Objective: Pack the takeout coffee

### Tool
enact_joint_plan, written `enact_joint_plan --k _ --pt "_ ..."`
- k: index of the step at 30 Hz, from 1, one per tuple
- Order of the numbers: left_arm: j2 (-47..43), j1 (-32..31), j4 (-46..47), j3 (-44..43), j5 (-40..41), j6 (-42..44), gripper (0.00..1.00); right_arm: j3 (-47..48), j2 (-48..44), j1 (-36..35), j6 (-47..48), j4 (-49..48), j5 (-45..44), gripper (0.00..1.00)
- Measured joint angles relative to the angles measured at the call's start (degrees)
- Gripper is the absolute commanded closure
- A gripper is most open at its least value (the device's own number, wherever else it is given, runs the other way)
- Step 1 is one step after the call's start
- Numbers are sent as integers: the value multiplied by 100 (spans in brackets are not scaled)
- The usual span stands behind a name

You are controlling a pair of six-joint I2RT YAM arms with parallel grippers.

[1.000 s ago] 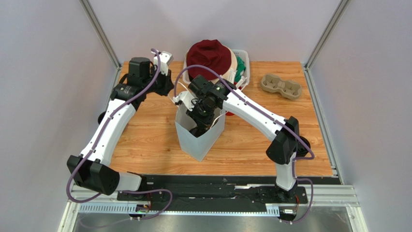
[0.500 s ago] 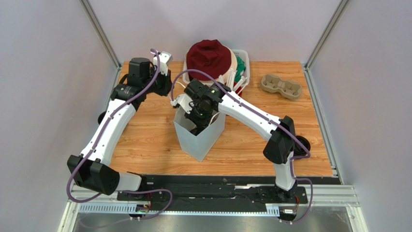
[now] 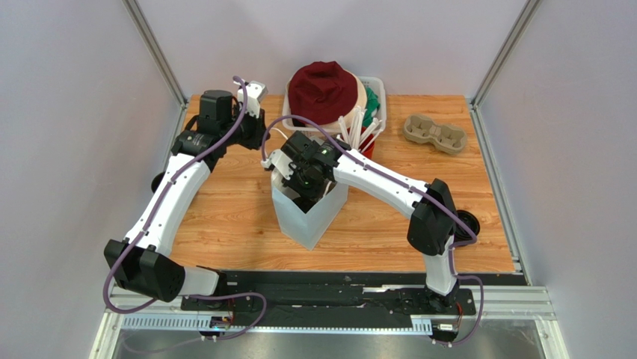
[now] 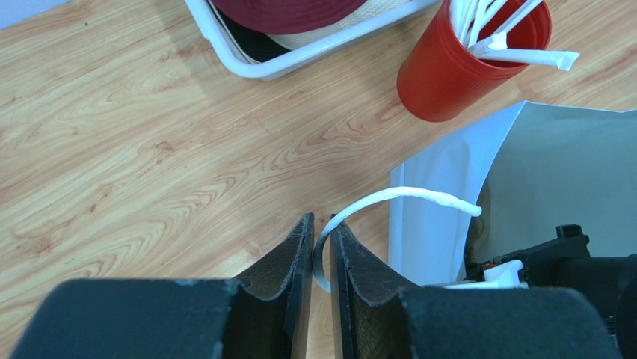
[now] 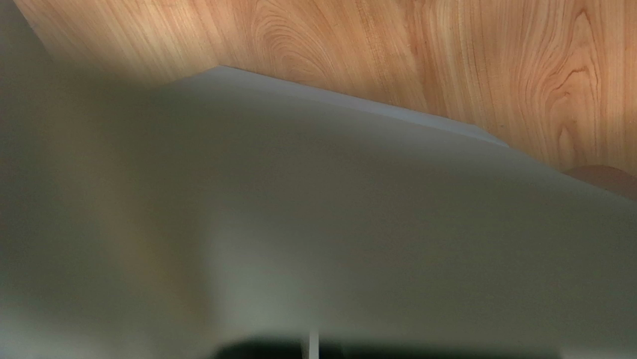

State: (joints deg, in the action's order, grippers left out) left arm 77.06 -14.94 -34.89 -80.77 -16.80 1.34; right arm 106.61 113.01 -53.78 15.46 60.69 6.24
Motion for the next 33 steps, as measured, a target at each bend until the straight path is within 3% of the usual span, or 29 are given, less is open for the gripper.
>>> enact_joint_plan --k 33 --pt "-17 9 0 26 -96 0 77 -743 -186 -256 -74 -837 -796 100"
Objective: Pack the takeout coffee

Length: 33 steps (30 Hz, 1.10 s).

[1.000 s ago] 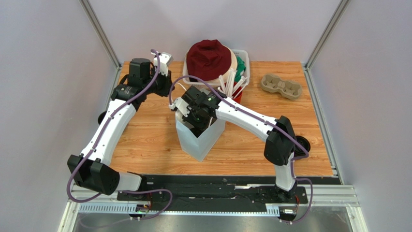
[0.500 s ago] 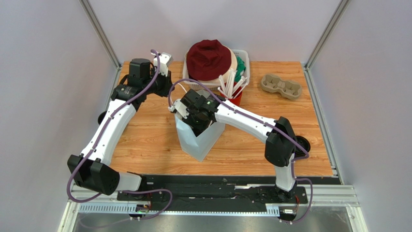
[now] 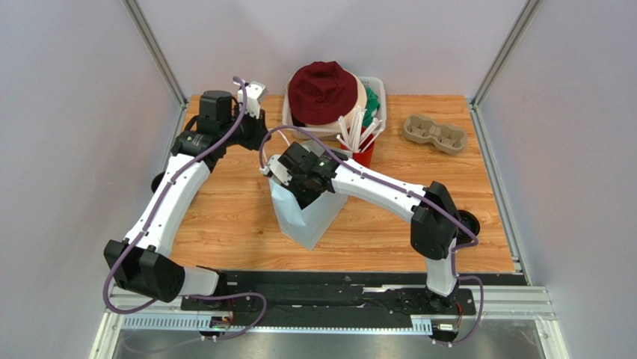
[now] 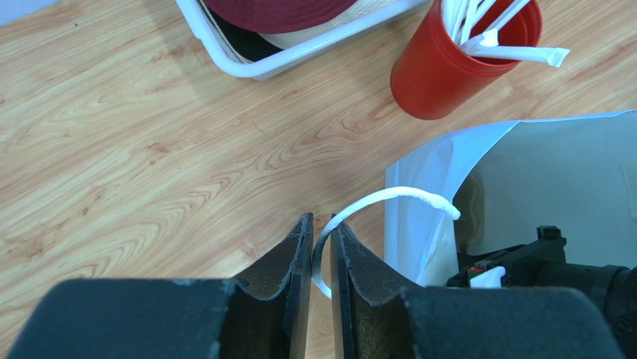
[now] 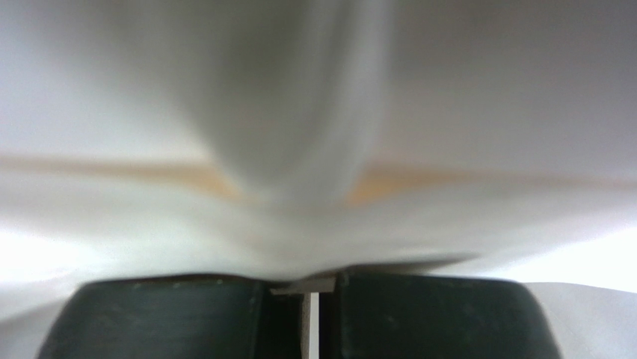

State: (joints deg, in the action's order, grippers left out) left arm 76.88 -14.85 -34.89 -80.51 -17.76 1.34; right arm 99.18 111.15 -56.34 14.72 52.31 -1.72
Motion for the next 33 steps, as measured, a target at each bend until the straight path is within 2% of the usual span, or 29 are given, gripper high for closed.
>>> enact_joint_plan --k 15,18,20,25,30,33 --pt "-42 0 -2 24 -306 2 74 -289 -90 -103 -2 -273 -234 100" --pt "-42 0 -4 24 -321 2 72 -269 -105 -133 0 -197 -219 92" --pt "-42 0 -7 24 -323 2 71 -210 -107 -151 4 -70 -170 82" --pt "-42 0 -26 24 -343 2 69 -24 -107 -188 15 358 -63 67" --pt "-42 0 -50 24 -369 2 69 125 -107 -203 33 640 63 56" --pt "-42 0 -50 24 -385 2 69 184 -107 -203 35 739 127 54"
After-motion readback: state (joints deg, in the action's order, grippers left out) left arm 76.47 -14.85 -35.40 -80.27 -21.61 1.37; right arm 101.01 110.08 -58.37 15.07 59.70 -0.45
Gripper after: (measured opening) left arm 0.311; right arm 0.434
